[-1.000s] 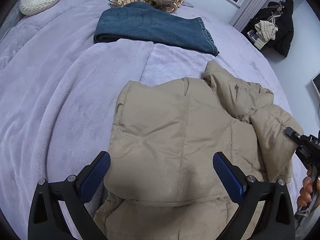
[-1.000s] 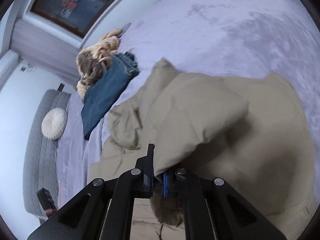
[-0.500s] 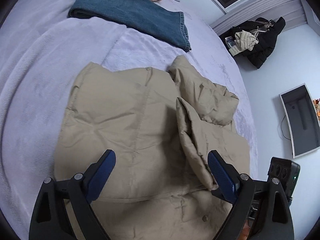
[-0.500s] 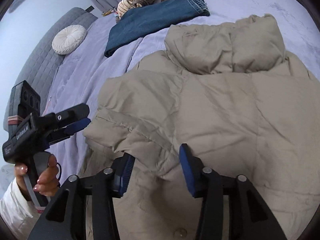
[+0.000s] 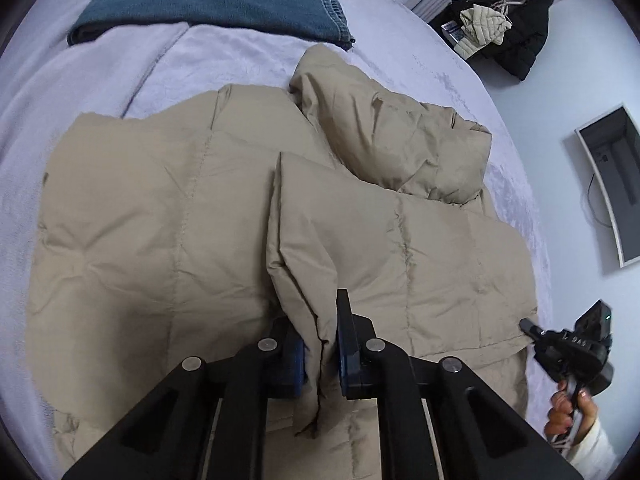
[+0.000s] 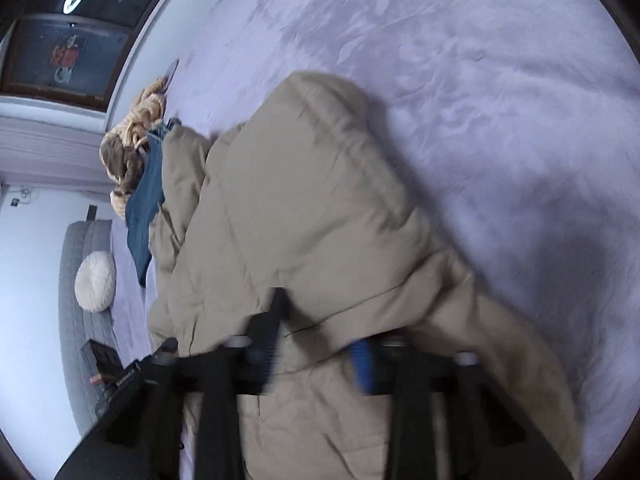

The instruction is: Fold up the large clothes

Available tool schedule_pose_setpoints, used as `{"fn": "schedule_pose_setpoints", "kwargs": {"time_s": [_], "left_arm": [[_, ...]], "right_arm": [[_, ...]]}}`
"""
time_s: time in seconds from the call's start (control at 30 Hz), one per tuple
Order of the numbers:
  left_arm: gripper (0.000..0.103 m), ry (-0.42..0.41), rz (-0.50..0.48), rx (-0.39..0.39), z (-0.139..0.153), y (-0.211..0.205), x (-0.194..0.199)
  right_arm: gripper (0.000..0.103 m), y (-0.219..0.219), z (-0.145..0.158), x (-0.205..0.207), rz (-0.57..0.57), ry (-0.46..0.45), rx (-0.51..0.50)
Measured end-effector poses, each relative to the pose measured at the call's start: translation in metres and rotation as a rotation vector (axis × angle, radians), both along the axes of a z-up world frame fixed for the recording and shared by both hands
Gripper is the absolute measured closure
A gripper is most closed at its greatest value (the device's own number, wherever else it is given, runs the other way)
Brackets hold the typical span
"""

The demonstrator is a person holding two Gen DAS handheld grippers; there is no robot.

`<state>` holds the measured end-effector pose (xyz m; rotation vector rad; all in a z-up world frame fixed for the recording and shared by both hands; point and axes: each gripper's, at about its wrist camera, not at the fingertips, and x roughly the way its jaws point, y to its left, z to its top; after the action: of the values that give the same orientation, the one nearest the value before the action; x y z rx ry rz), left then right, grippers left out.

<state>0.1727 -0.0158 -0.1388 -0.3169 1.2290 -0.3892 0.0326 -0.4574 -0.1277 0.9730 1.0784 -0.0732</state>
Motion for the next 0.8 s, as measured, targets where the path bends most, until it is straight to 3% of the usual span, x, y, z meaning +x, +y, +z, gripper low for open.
{"fn": "schedule_pose_setpoints", "kwargs": {"time_s": [0.1,0.17,0.33,0.5,0.6,0.7,0.8], "left_arm": [[0.089,-0.021,-0.015,0.103,-0.010,-0.003,-0.004],[0.089,-0.015,-0.015,0.117,-0.018,-0.004,-0.001],[0.089,-0.041,0.008,0.176,-0.010,-0.008,-0.002],[0.088,-0.102,0.015,0.227,0.021,0.008,-0.015],[0.088,-0.155,0.046,0.253,0.039,0.019,-0.018],[0.088,-0.172,0.061,0.215,0.048,0.025,-0.014],[0.088,-0.164,0.035,0.213,0.041,0.009,-0.004]], "right_arm": [[0.099,0.004,0.004,0.010,0.052,-0.005,-0.067],[0.099,0.017,0.000,0.018,0.117,0.014,-0.133],[0.098,0.009,-0.025,0.022,0.112,0.052,-0.113],[0.078,0.006,0.002,0.008,0.199,0.073,-0.160],[0.078,0.009,0.031,-0.007,0.236,0.029,-0.293],[0.078,0.006,0.058,-0.012,0.224,-0.042,-0.449],[0.078,-0.004,0.060,0.008,0.204,-0.069,-0.417]]}}
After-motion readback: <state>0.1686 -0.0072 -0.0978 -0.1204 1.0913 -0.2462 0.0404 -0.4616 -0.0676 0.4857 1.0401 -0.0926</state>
